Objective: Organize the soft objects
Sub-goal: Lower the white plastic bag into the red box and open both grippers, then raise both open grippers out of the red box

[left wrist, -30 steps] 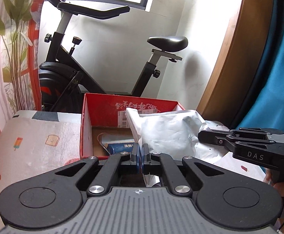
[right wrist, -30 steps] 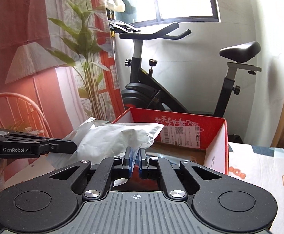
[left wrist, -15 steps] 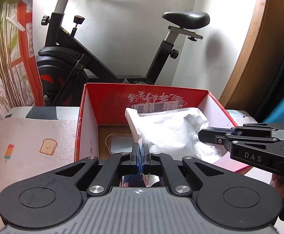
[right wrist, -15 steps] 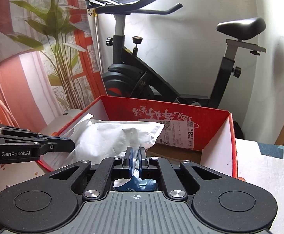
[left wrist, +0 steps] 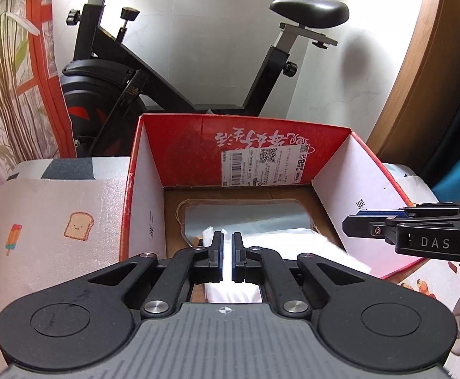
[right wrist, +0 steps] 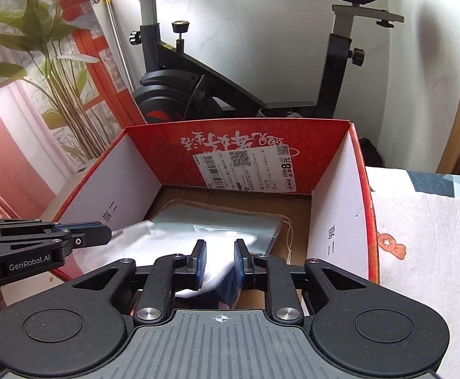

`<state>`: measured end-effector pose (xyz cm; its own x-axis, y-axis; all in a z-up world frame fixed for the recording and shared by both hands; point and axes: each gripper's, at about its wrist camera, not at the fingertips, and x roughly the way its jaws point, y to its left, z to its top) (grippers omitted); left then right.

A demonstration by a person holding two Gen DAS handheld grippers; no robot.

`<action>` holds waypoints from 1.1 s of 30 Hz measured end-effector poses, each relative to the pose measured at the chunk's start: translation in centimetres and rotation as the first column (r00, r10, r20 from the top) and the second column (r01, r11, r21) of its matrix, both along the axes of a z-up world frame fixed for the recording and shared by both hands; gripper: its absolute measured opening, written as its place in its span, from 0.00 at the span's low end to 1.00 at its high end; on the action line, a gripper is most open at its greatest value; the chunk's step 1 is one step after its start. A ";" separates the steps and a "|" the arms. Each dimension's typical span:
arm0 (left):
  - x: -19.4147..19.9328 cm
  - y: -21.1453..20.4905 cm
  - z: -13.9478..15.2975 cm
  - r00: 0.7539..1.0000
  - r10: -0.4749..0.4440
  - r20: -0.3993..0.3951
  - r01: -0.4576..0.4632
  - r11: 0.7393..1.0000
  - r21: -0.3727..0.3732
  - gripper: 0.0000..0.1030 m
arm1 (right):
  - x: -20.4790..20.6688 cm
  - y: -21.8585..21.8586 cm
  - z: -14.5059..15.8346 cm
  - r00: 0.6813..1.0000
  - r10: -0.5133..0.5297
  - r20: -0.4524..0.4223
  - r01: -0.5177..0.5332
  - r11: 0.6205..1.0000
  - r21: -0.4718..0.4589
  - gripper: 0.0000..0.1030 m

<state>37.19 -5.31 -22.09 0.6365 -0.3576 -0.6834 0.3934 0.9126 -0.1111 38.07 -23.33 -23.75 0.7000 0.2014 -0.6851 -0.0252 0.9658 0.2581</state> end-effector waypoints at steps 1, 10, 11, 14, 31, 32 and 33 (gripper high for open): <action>-0.3 0.2 0.4 1.000 -0.002 0.014 0.003 1.000 -0.007 0.05 | -0.3 0.1 0.2 1.000 -0.001 0.007 0.001 1.000 -0.005 0.20; -5.3 1.2 3.4 0.990 -0.050 0.135 0.058 0.997 -0.054 0.57 | -4.4 0.0 2.0 0.995 -0.022 0.099 0.017 0.999 0.049 0.64; -6.0 1.3 3.6 0.986 -0.054 0.158 0.063 0.997 -0.054 0.66 | -5.1 0.0 2.3 0.992 -0.025 0.121 0.018 0.998 0.054 0.68; -7.7 1.1 3.7 0.980 -0.047 0.191 0.054 0.998 -0.034 0.89 | -6.7 0.2 2.7 0.988 -0.028 0.154 0.019 0.998 0.065 0.89; -14.8 5.7 2.3 0.980 0.074 0.187 -0.063 0.996 -0.064 1.00 | -16.1 1.1 2.6 0.952 -0.091 0.293 0.107 0.993 -0.039 1.00; -15.2 5.9 2.1 0.980 0.081 0.184 -0.070 0.995 -0.065 1.00 | -16.7 1.0 2.3 0.950 -0.096 0.298 0.108 0.994 -0.025 1.00; -15.6 6.1 1.8 0.980 0.085 0.178 -0.074 0.995 -0.069 1.00 | -17.2 0.9 2.0 0.948 -0.100 0.302 0.109 0.994 -0.013 1.00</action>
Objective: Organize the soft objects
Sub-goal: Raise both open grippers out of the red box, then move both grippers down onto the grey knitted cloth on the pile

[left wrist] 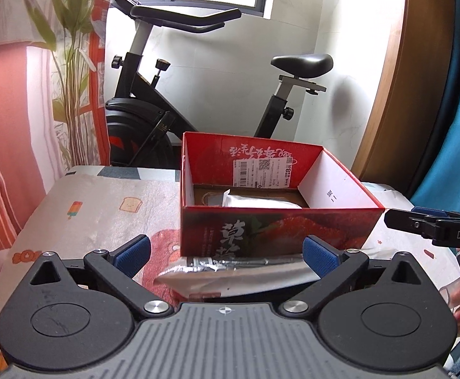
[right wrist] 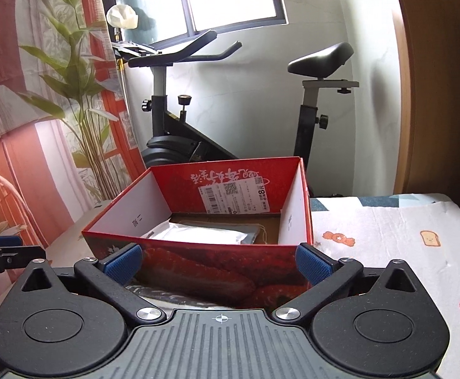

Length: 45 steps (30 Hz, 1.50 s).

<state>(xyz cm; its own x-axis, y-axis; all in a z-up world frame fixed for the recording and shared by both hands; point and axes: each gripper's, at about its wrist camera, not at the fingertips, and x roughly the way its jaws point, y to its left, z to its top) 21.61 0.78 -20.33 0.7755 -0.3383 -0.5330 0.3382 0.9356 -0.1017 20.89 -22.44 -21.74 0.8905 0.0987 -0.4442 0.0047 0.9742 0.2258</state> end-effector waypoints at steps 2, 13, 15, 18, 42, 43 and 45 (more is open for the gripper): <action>-0.8 0.5 -0.8 1.000 0.007 -0.022 -0.007 1.000 -0.018 1.00 | -0.9 0.0 -0.7 1.000 0.000 0.003 0.000 1.000 0.016 1.00; -3.2 2.5 -6.3 0.990 0.040 -0.137 -0.042 0.999 -0.010 1.00 | -5.3 0.3 -5.0 0.999 -0.031 -0.006 0.032 0.998 0.053 1.00; -3.7 2.7 -7.0 0.988 0.052 -0.144 -0.055 0.998 -0.012 1.00 | -5.9 0.5 -6.0 0.999 -0.047 -0.022 0.048 0.997 0.056 1.00; -4.4 3.3 -8.2 0.986 0.077 -0.149 -0.084 0.995 -0.044 1.00 | -6.6 0.3 -7.9 0.995 -0.059 -0.077 0.067 0.992 0.107 1.00; -3.8 3.0 -13.0 0.958 0.082 -0.275 -0.090 0.996 -0.016 1.00 | -5.4 2.1 -14.9 0.968 -0.085 -0.238 0.067 0.994 -0.081 1.00; -3.9 3.0 -13.0 0.958 0.082 -0.274 -0.090 0.996 -0.016 1.00 | -5.4 2.3 -15.0 0.968 -0.084 -0.235 0.062 0.993 -0.100 1.00; -4.0 2.9 -13.1 0.960 0.080 -0.270 -0.086 0.996 -0.009 1.00 | -5.7 2.7 -15.2 0.971 -0.090 -0.221 0.065 0.991 -0.116 1.00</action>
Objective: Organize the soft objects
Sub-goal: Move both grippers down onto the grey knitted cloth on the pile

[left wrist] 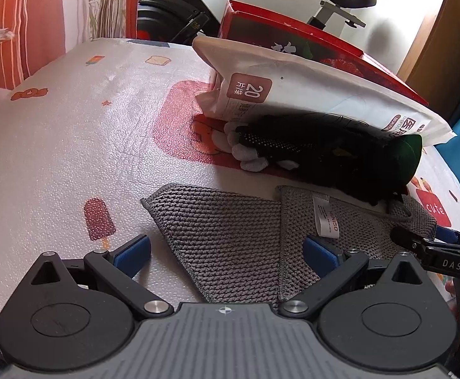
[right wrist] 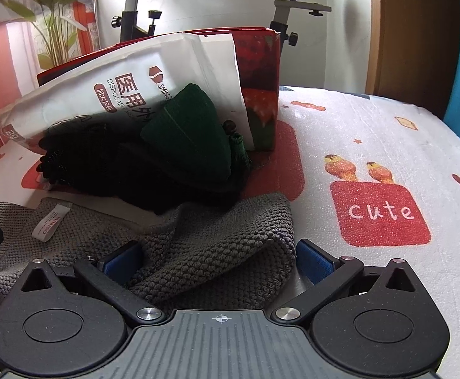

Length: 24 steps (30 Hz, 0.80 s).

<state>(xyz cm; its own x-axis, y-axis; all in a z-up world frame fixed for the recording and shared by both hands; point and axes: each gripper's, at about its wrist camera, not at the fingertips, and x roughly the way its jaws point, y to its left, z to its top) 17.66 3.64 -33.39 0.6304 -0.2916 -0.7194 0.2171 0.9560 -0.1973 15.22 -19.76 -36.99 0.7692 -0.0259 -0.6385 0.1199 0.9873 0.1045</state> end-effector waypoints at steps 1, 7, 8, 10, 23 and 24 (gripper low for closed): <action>0.0 -0.1 0.0 1.000 -0.003 0.001 0.003 1.000 0.005 1.00 | 0.0 0.0 0.0 1.000 -0.001 -0.001 0.001 1.000 0.000 1.00; 0.0 -0.6 -0.1 1.000 -0.022 0.003 0.022 0.999 0.034 1.00 | 0.1 0.3 0.1 1.000 0.002 -0.009 -0.002 1.000 -0.015 1.00; -0.1 -0.7 -0.2 1.000 -0.026 0.004 0.026 0.999 0.040 1.00 | 0.1 0.3 0.1 1.000 0.004 -0.009 -0.004 1.000 -0.016 1.00; -0.1 -1.0 -0.2 0.999 -0.038 0.005 0.037 0.998 0.058 1.00 | 0.1 0.3 0.1 1.000 0.005 -0.007 -0.005 1.000 -0.017 1.00; -0.5 -2.6 -0.7 0.997 -0.080 0.012 0.077 0.980 0.185 1.00 | 0.0 0.1 0.2 1.000 0.015 -0.014 -0.015 1.000 -0.019 1.00; -0.6 -2.5 -0.7 0.997 -0.079 0.012 0.076 0.980 0.185 1.00 | 0.0 0.2 0.3 1.000 0.016 -0.018 -0.017 1.000 -0.019 1.00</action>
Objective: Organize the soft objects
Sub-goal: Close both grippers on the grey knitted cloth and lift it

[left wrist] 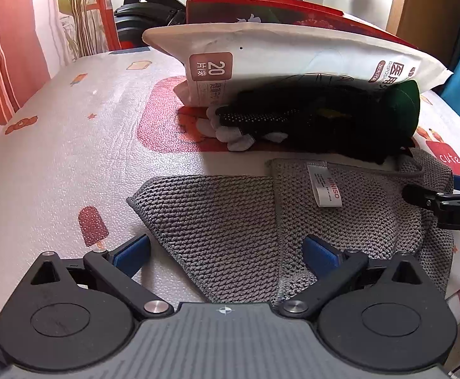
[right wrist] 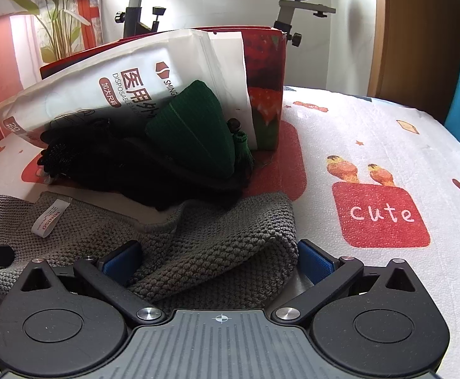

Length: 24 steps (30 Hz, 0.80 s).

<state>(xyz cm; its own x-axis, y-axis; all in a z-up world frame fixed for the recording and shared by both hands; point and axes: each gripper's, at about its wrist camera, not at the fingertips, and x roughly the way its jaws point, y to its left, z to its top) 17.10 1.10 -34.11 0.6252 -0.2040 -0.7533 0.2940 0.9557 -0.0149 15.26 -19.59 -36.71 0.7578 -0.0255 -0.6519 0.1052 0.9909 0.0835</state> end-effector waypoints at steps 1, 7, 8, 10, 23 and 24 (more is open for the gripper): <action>0.0 0.0 0.0 1.000 0.001 0.000 -0.001 1.000 -0.001 1.00 | 0.1 0.0 0.1 1.000 0.002 -0.005 -0.002 1.000 0.002 1.00; -0.4 0.3 0.5 1.000 -0.005 0.014 0.005 1.000 -0.023 0.87 | 0.2 0.4 0.6 0.997 0.060 -0.041 -0.059 0.998 0.024 0.96; -0.4 0.3 0.6 1.000 -0.005 0.017 0.006 1.000 -0.027 0.81 | 0.2 0.6 0.7 0.996 0.073 -0.043 -0.072 0.997 0.020 0.93; -0.5 0.4 0.8 1.000 -0.010 0.023 0.011 0.999 -0.041 0.70 | 0.1 0.9 1.0 0.994 0.096 -0.042 -0.095 0.995 0.020 0.83; -0.6 1.8 1.6 1.000 0.001 0.025 0.003 0.983 -0.185 0.07 | -0.3 0.2 2.5 0.991 0.134 -0.025 -0.131 0.987 0.090 0.18; -0.6 1.8 1.7 1.000 0.000 0.029 0.005 0.983 -0.186 0.07 | -0.3 0.0 2.6 0.992 0.124 -0.022 -0.121 0.988 0.100 0.13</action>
<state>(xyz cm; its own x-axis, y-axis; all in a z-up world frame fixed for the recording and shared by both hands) 16.46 2.90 -32.45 0.6454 -0.3405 -0.6838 0.2991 0.9363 -0.1840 14.91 -19.61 -34.14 0.7326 0.1312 -0.6679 -0.0125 0.9837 0.1796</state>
